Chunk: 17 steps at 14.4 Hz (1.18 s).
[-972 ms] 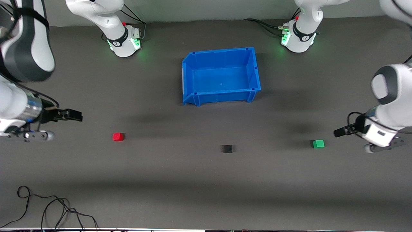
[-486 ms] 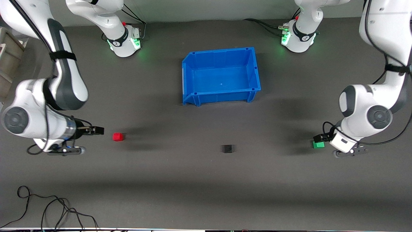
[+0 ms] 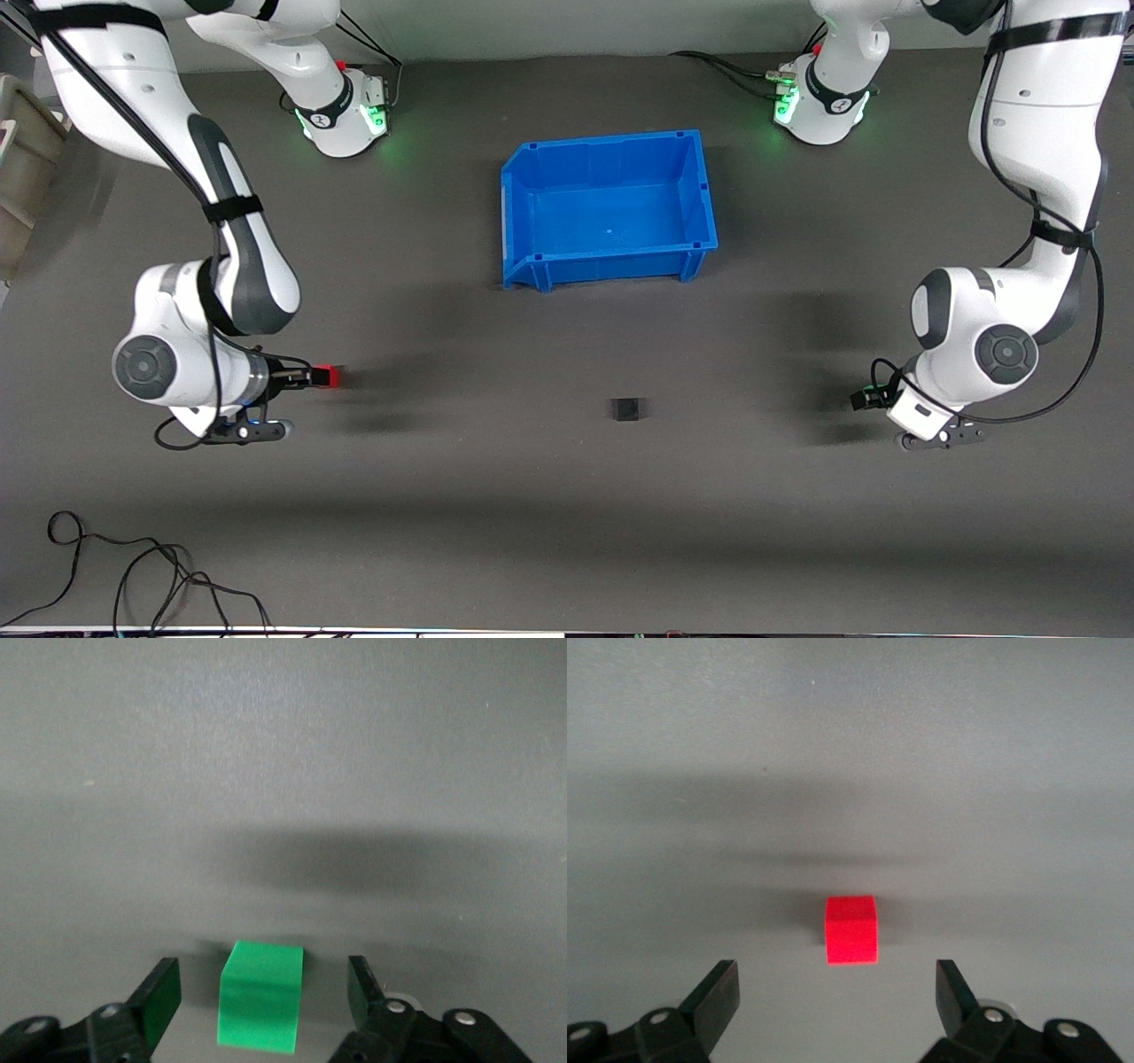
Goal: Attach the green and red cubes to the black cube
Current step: 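Close the right gripper on the red cube while the left gripper grasps the green cube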
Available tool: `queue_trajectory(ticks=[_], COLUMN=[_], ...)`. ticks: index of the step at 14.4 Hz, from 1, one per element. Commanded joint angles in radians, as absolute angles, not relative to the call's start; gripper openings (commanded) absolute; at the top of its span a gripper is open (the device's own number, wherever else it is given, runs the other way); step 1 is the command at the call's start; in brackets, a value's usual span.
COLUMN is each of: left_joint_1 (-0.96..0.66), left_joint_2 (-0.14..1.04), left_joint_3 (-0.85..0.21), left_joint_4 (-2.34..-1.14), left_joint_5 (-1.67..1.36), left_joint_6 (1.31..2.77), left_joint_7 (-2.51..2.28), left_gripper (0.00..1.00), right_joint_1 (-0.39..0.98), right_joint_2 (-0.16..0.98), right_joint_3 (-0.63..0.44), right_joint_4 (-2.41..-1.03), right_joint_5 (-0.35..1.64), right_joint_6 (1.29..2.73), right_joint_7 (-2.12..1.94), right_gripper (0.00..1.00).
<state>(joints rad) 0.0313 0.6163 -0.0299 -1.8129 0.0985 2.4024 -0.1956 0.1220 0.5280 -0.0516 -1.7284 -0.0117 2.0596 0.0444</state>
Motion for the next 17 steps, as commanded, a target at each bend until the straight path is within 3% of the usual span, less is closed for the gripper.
queue_trajectory(ticks=[1,6,7,8,9,13,17], left_joint_1=[0.026,0.025,0.025,0.026,0.026,0.025,0.003], left_joint_2=[0.652,0.666,0.664,0.664,0.664,0.664,0.664], left_joint_3=[-0.026,-0.026,-0.026,-0.026,-0.026,-0.026,-0.029], left_joint_4=[-1.764,-1.767,-1.766,-1.766,-1.766,-1.752,-1.643], left_joint_5=[0.114,0.114,0.114,0.114,0.114,0.100,0.011], left_joint_6=[2.384,2.379,2.378,2.378,2.378,2.376,2.211], left_joint_7=[-0.196,-0.187,-0.189,-0.189,-0.189,-0.205,-0.410], left_gripper=[0.70,0.51,0.38,0.13,0.00,0.00,0.00], right_joint_1=[0.124,0.132,0.132,0.133,0.132,0.146,0.143], right_joint_2=[0.549,0.574,0.578,0.592,0.597,0.603,0.603], right_joint_3=[-0.054,-0.054,-0.054,-0.054,-0.054,-0.054,-0.054], right_joint_4=[-1.771,-1.845,-1.851,-1.862,-1.871,-1.885,-1.887], right_joint_5=[-0.009,-0.011,-0.011,-0.011,-0.011,-0.011,-0.011], right_joint_6=[2.146,2.270,2.292,2.316,2.341,2.355,2.355], right_joint_7=[0.043,0.043,0.043,0.043,0.043,0.043,0.043], right_gripper=[0.99,0.99,0.99,0.99,0.99,0.94,0.76])
